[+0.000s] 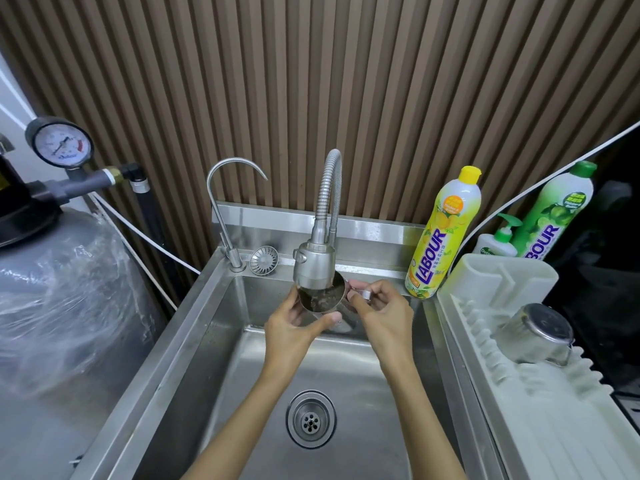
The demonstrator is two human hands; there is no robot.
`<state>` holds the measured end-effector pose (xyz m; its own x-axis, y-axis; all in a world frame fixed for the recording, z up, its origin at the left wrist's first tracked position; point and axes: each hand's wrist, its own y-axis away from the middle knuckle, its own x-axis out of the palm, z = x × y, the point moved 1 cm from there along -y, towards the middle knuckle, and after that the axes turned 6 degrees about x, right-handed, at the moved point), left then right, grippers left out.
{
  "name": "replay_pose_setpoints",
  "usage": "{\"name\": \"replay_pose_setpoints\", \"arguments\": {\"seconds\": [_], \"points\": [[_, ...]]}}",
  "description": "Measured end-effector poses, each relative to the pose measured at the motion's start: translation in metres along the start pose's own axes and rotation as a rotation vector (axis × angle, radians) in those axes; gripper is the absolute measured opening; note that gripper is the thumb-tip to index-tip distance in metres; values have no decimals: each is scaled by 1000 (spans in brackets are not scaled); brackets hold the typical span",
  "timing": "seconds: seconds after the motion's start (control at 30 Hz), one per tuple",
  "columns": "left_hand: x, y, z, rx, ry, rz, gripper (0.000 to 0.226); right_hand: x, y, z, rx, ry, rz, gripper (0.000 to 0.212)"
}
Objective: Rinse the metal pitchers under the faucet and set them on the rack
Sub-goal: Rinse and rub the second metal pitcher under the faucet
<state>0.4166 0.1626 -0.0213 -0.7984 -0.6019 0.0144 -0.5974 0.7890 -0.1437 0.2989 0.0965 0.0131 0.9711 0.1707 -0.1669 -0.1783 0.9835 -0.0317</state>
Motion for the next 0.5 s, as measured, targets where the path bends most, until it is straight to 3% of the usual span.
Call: {"name": "replay_pose_setpoints", "arguments": {"seconds": [0.13, 0.27, 0.37, 0.5], "points": [[1, -8, -3, 87, 11, -67, 87, 10, -4, -10, 92, -343, 124, 24], [-8, -8, -20, 253, -269, -95, 86, 22, -7, -22, 283, -624, 295, 21], [-15, -2, -31, 255, -471, -186, 90, 26, -4, -24, 353, -575, 342, 20], [-22, 4, -27, 88, -596, -194, 85, 17, 2, -11, 388, -308, 286, 17]]}}
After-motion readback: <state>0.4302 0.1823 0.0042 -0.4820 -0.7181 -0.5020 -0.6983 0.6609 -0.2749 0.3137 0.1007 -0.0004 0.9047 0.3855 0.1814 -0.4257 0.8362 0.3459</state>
